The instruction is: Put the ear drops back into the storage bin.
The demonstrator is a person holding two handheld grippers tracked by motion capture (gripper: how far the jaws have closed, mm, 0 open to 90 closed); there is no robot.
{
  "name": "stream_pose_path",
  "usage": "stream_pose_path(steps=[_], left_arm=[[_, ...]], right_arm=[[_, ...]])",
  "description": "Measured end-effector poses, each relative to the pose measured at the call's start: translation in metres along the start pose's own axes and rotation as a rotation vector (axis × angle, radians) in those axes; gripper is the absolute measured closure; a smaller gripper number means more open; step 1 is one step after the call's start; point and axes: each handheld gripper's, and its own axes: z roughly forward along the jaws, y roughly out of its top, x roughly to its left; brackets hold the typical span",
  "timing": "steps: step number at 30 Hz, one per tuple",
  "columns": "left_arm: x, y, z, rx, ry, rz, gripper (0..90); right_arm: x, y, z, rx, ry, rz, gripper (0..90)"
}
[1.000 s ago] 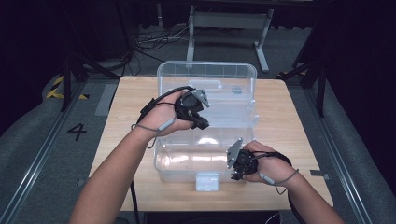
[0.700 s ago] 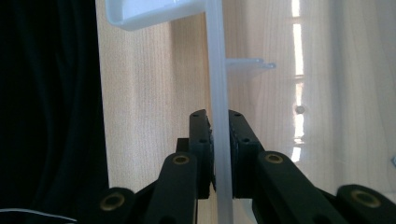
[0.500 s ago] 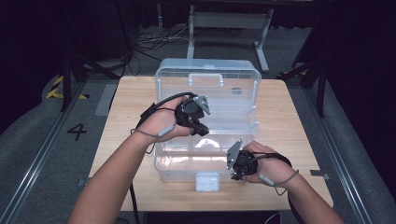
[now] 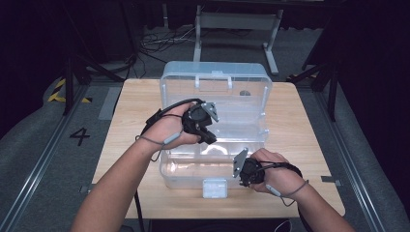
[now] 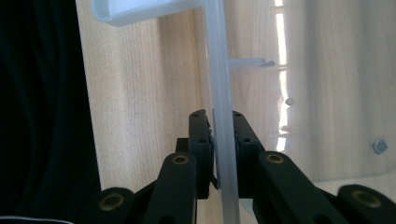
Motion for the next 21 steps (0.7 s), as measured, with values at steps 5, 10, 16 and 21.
stream_pose_path(steps=[5, 10, 16, 21], left_arm=[[-0.0034, -0.0004, 0.0021, 0.018, -0.018, 0.005, 86.6], [-0.0050, -0.0007, 0.0033, 0.027, -0.027, 0.007, 86.9], [-0.0063, -0.0013, 0.0050, 0.035, -0.041, 0.004, 86.8], [-0.0071, -0.0014, 0.0050, 0.038, -0.039, 0.001, 86.9]], right_arm=[[0.0008, 0.0005, 0.0001, 0.008, -0.007, -0.006, 82.0], [0.0019, 0.0014, 0.0000, 0.017, -0.020, -0.013, 81.9], [0.0030, 0.0020, -0.0003, 0.027, -0.029, -0.017, 81.4], [0.0037, 0.0019, -0.0012, 0.017, -0.039, -0.019, 82.0]])
